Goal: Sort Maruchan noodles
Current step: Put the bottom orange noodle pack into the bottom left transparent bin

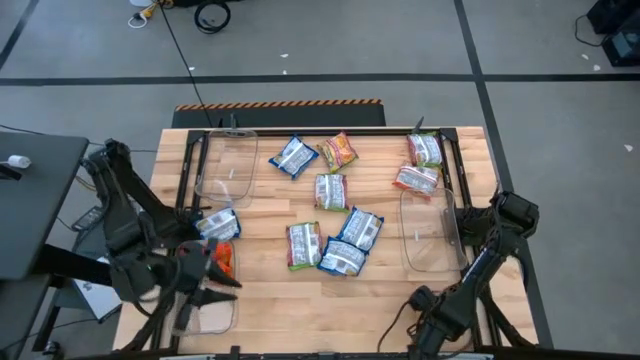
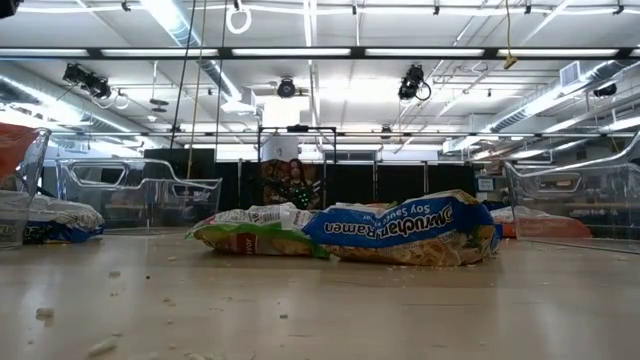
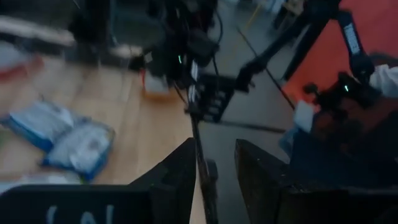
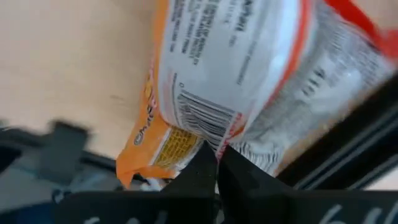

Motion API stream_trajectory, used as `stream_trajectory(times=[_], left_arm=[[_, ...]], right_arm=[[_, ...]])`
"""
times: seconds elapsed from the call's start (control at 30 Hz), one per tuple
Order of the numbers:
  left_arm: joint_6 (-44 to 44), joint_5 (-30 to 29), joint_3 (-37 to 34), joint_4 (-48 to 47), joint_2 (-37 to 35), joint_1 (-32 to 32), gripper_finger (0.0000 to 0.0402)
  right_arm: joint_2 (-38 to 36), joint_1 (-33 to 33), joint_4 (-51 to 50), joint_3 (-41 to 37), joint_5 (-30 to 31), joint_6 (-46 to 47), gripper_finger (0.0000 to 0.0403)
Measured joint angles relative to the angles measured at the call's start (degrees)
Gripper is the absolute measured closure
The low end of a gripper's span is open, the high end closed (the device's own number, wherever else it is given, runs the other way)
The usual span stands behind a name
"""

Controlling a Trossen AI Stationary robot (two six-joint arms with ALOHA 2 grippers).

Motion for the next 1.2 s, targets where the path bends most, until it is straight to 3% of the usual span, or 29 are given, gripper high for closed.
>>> stream_trajectory(times=[0.1,0.3,0.57,0.7,0.93,1.2], left_arm=[[3.57,-1.91,0.00,2.03,-1.31,1.42,0.0285],[2.92,0.15,-1.48,5.90,-0.64,4.81,0.0280],[4.64,2.02,-2.14,14.77,-0.19,9.28,0.0190],[13.45,5.89,-2.14,23.91,0.43,10.84,0.0144],[26.70,18.41,-2.12,46.12,4.77,16.36,0.0130],[23.02,41.29,-2.12,65.16,13.47,26.18,0.0130]], right_arm=[[-2.32,-2.80,-0.22,3.34,1.92,-9.77,0.0396],[-4.95,-9.56,0.39,16.27,13.98,-29.84,0.0398],[-4.98,-19.26,6.98,36.59,21.90,-62.55,0.0399],[-5.01,-23.24,17.87,43.62,19.81,-78.11,0.0399],[-5.03,-27.79,39.34,46.62,5.03,-91.57,0.0400],[-5.03,-30.56,45.71,45.20,3.61,-97.66,0.0400]])
